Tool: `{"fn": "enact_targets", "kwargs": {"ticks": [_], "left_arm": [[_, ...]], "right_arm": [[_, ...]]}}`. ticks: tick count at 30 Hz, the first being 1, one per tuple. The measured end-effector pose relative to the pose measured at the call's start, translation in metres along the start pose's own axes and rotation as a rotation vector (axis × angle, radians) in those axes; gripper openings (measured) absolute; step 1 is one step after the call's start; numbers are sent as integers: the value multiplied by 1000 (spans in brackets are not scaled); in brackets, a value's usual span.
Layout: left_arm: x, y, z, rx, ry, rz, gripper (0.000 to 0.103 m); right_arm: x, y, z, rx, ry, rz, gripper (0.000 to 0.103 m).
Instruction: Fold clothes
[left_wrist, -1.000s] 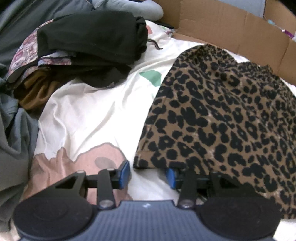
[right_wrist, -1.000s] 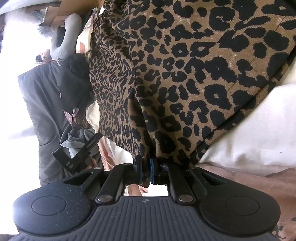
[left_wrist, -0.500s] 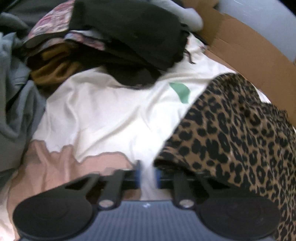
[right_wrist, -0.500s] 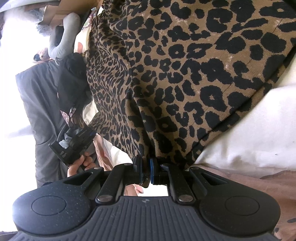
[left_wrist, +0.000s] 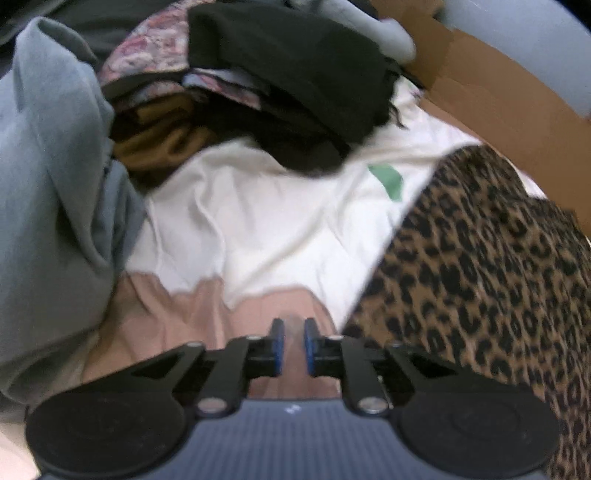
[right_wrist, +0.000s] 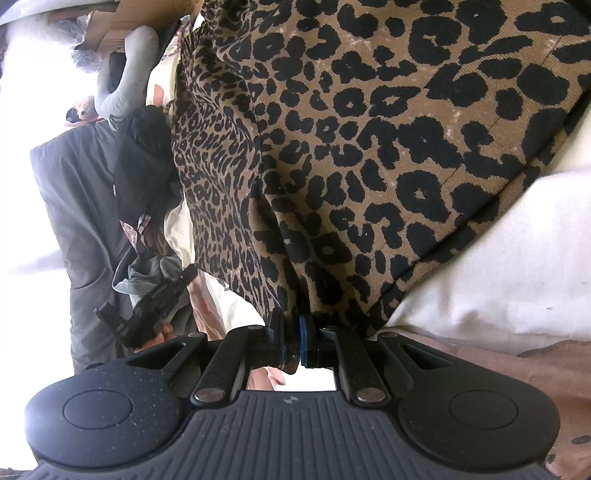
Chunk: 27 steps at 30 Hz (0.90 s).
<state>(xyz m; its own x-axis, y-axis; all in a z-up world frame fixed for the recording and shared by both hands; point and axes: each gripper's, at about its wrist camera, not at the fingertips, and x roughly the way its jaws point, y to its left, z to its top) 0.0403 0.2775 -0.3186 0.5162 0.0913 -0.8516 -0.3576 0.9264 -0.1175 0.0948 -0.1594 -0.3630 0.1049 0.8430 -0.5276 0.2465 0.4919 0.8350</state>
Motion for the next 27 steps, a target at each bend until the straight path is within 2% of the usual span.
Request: {"fn": "enact_targets", "kwargs": {"ticks": [1, 3, 5, 8, 17, 21, 27], "left_arm": [[-1, -4, -3, 20, 6, -11, 27], [-2, -12, -9, 55, 14, -25, 53], [0, -22, -13, 90, 19, -19, 60], [5, -34, -14, 134, 27, -30, 60], [-7, -33, 5, 75, 1, -117, 60], [-1, -38, 5, 63, 10, -110, 60], [21, -46, 9, -8, 11, -106, 59]], "right_arm": [[0, 0, 0, 0, 1, -1, 6], [1, 0, 0, 0, 2, -2, 6], [1, 0, 0, 1, 2, -3, 6], [2, 0, 1, 3, 3, -6, 6], [4, -1, 0, -3, 10, -19, 6], [4, -1, 0, -7, 11, -18, 6], [2, -2, 0, -7, 12, -15, 6]]}}
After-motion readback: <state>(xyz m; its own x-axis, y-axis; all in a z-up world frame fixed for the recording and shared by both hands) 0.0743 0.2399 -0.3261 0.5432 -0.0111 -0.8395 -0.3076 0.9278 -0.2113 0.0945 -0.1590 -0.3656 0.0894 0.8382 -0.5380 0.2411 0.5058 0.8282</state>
